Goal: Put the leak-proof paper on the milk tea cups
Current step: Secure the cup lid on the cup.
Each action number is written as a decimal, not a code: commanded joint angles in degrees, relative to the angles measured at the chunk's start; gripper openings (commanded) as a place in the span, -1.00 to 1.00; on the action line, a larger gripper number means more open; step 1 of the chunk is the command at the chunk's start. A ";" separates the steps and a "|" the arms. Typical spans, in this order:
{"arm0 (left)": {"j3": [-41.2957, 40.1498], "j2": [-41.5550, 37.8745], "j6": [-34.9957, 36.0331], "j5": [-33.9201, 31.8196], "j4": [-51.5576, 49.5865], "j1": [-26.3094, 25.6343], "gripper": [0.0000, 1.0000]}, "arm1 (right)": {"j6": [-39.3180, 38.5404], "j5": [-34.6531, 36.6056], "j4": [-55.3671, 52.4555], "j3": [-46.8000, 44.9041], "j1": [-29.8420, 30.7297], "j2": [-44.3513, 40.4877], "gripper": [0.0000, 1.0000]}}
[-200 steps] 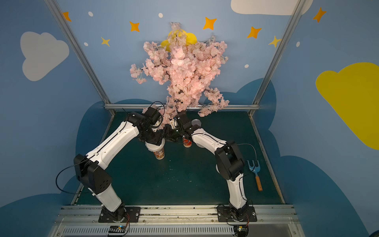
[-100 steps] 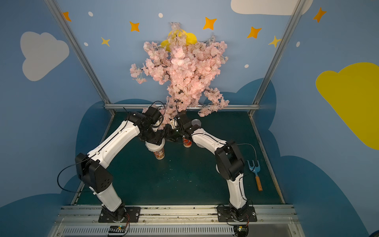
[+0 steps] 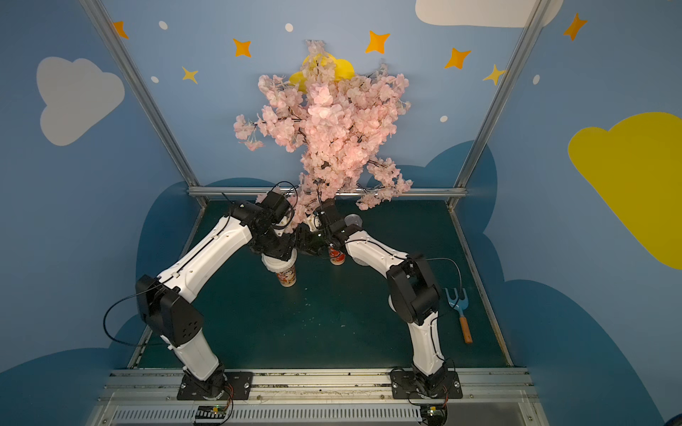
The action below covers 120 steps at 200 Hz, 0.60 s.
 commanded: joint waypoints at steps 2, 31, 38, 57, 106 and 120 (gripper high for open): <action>1.93 2.30 -0.89 1.17 8.07 -0.49 0.59 | -0.82 -4.34 0.80 0.00 2.46 -2.00 0.40; 1.93 2.76 -1.15 0.51 7.93 -0.44 0.59 | -0.82 -4.40 0.81 0.24 2.48 -1.90 0.42; 1.92 2.85 -1.13 0.51 7.95 -0.46 0.59 | -0.82 -4.52 0.78 0.26 2.44 -1.86 0.42; 2.02 3.03 -1.15 0.60 8.02 -0.51 0.59 | -0.82 -4.60 0.72 0.35 2.50 -1.78 0.43; 2.55 3.20 -1.30 0.69 8.31 -0.53 0.59 | -1.00 -4.79 0.64 0.83 2.43 -1.74 0.46; 2.93 3.46 -1.23 0.74 8.38 -0.45 0.59 | -1.00 -5.03 0.76 0.99 2.43 -1.72 0.46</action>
